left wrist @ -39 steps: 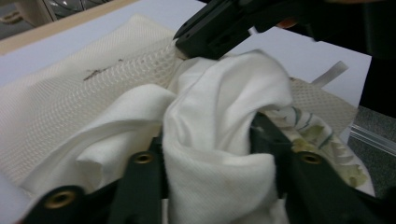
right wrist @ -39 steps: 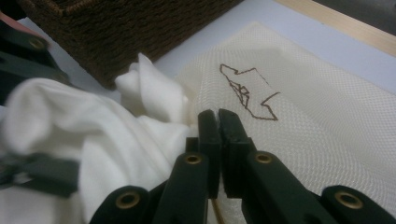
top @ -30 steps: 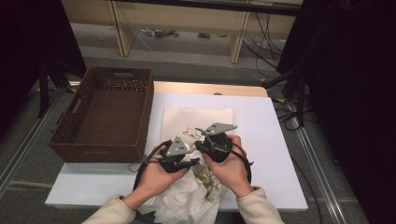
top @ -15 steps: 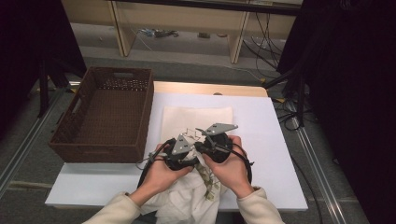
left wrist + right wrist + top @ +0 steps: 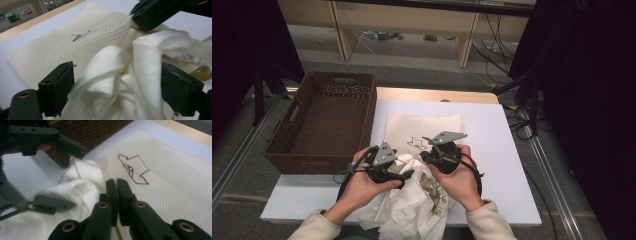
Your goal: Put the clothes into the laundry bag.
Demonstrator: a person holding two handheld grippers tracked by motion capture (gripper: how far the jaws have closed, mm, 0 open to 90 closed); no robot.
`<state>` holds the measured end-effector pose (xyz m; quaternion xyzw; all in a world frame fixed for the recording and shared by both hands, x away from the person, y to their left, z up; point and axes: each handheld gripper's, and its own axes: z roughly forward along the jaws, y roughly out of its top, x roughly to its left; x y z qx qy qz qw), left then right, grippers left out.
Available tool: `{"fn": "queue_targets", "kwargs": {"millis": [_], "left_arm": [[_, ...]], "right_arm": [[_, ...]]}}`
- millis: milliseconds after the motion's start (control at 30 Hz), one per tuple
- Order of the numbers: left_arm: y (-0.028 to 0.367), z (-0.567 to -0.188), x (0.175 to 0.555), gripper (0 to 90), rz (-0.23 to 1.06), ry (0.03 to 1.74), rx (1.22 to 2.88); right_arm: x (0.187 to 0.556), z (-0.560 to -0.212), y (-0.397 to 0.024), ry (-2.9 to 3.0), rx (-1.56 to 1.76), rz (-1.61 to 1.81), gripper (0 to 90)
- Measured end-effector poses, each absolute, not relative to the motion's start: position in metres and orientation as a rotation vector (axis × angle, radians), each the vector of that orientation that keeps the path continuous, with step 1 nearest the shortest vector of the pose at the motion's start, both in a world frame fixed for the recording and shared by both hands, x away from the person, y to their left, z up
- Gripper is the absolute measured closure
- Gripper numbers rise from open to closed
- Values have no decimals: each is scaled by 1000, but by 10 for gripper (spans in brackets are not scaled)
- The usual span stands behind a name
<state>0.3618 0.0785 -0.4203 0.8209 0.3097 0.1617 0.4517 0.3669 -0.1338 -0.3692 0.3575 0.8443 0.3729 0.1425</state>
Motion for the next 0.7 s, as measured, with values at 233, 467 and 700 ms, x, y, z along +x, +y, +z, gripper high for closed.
{"fn": "queue_targets", "kwargs": {"millis": [233, 467, 700], "left_arm": [[69, -422, 355, 680, 310, 761, 2068], [45, -405, 340, 773, 341, 732, 2076], [33, -423, 363, 780, 400, 784, 2100]], "right_arm": [[368, -372, -133, 2439, 1027, 1065, 898], [367, -370, -133, 2424, 995, 1076, 898], [363, -368, -129, 2443, 1024, 1091, 899]]}}
